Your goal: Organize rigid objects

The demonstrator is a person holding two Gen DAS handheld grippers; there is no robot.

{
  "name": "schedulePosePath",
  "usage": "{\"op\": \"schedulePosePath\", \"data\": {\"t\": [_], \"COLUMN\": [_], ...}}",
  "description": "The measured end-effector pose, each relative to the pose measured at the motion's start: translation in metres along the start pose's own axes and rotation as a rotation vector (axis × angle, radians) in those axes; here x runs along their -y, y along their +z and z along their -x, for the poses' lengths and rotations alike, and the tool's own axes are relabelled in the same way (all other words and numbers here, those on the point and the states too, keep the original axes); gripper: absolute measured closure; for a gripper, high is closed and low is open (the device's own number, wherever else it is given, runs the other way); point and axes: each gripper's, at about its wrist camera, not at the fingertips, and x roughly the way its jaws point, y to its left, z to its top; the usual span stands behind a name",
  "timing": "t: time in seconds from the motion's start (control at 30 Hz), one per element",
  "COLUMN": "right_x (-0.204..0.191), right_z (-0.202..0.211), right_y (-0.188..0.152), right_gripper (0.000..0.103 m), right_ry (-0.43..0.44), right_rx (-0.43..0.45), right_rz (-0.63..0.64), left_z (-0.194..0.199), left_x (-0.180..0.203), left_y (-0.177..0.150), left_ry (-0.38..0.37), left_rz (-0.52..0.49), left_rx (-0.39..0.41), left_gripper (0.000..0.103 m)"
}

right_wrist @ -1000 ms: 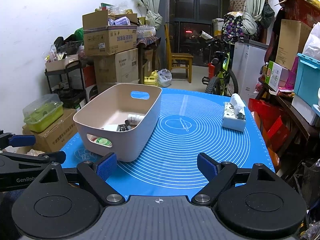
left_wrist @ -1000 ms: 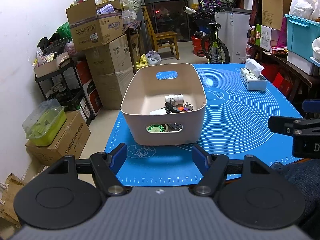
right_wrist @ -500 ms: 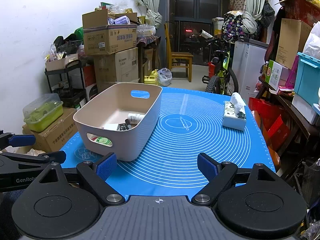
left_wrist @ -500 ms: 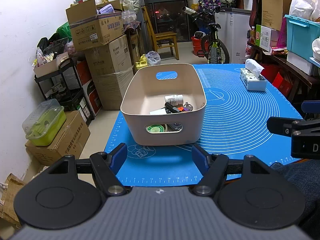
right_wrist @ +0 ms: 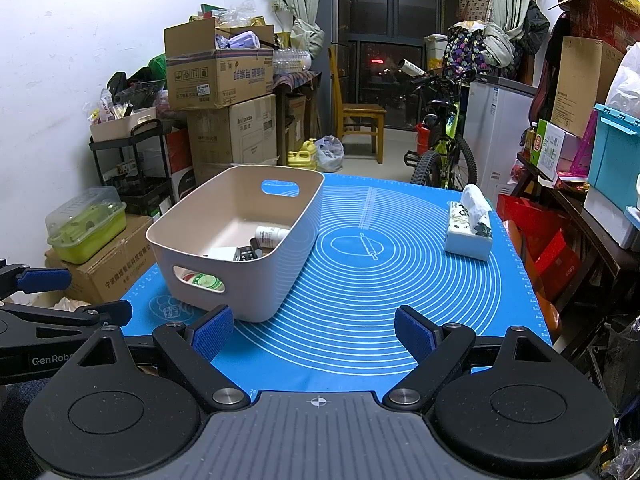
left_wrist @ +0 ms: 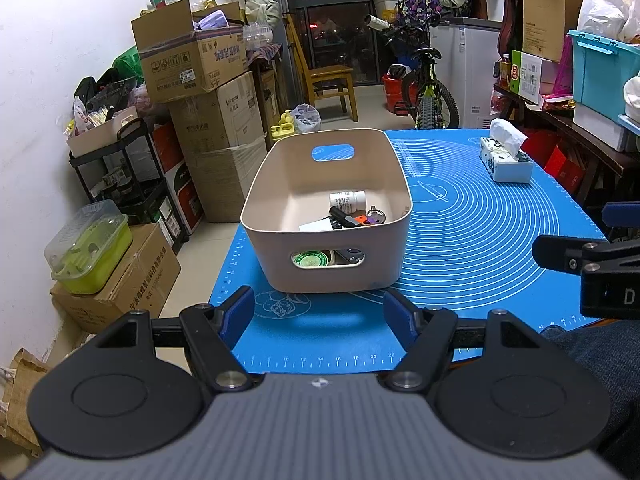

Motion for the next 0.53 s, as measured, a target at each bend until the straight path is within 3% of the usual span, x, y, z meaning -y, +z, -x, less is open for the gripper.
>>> {"op": "schedulePosePath", "data": {"t": [0.53], "right_x": [0.0002], "right_z": [-0.0003], "right_y": [0.0001], "right_gripper": [0.014], "right_ry": [-0.001], "right_rx": [0.0], "right_rz": [-0.001], "left_z": [-0.0005], "left_x": [-0.0003], "left_y": [-0.0006], "left_ry": [-0.001], "left_rz": [0.0], "left_rx": [-0.001], "left_gripper": [0.031]}}
